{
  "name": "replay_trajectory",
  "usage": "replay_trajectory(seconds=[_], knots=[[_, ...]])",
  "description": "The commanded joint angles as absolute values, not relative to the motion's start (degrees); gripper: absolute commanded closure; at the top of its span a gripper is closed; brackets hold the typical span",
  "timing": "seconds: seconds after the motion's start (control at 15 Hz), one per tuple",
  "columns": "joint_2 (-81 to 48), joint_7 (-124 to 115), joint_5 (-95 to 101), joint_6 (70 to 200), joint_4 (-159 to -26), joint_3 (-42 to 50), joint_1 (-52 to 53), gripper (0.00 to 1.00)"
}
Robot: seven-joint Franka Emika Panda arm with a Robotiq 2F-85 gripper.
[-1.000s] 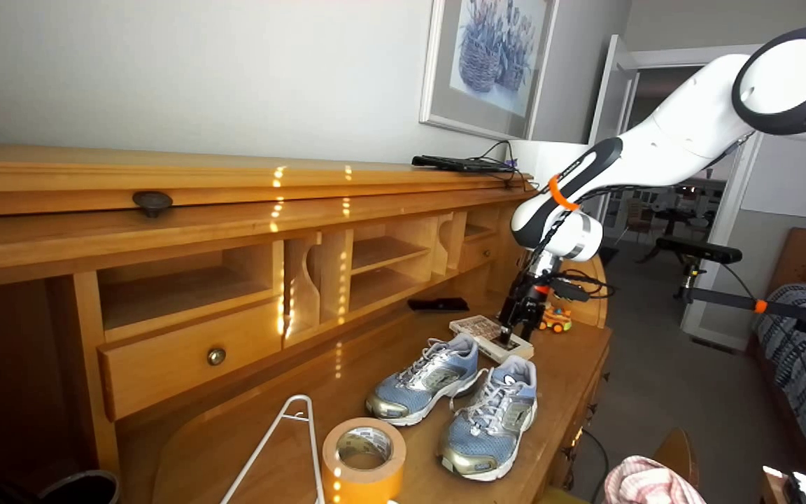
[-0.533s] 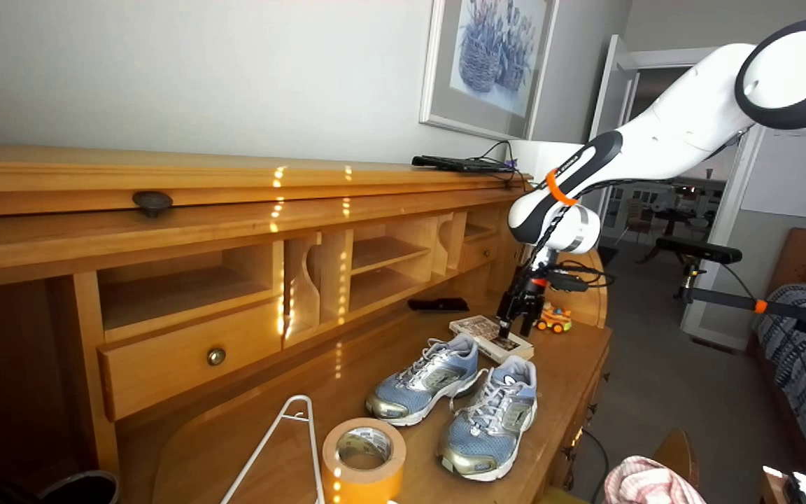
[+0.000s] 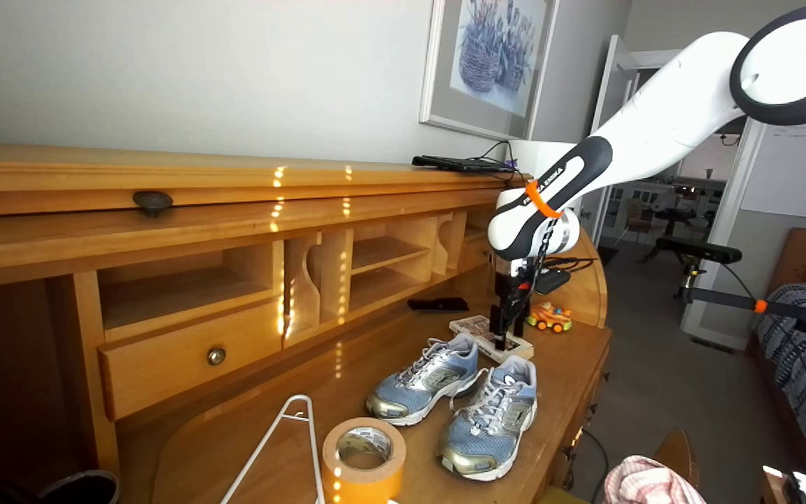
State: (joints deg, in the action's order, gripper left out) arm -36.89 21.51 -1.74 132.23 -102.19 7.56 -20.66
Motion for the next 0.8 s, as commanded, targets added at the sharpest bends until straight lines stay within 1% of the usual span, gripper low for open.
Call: replay_trajectory(seconds=[0.0, 0.27, 0.73], knots=[[-36.9, 17.7, 4.9, 133.5, -104.0, 9.6, -16.4, 0.00], [-36.7, 15.8, 10.3, 135.7, -105.2, 10.5, -13.9, 0.00], [-36.9, 12.9, 18.0, 143.6, -107.9, 12.4, -11.1, 0.00]])
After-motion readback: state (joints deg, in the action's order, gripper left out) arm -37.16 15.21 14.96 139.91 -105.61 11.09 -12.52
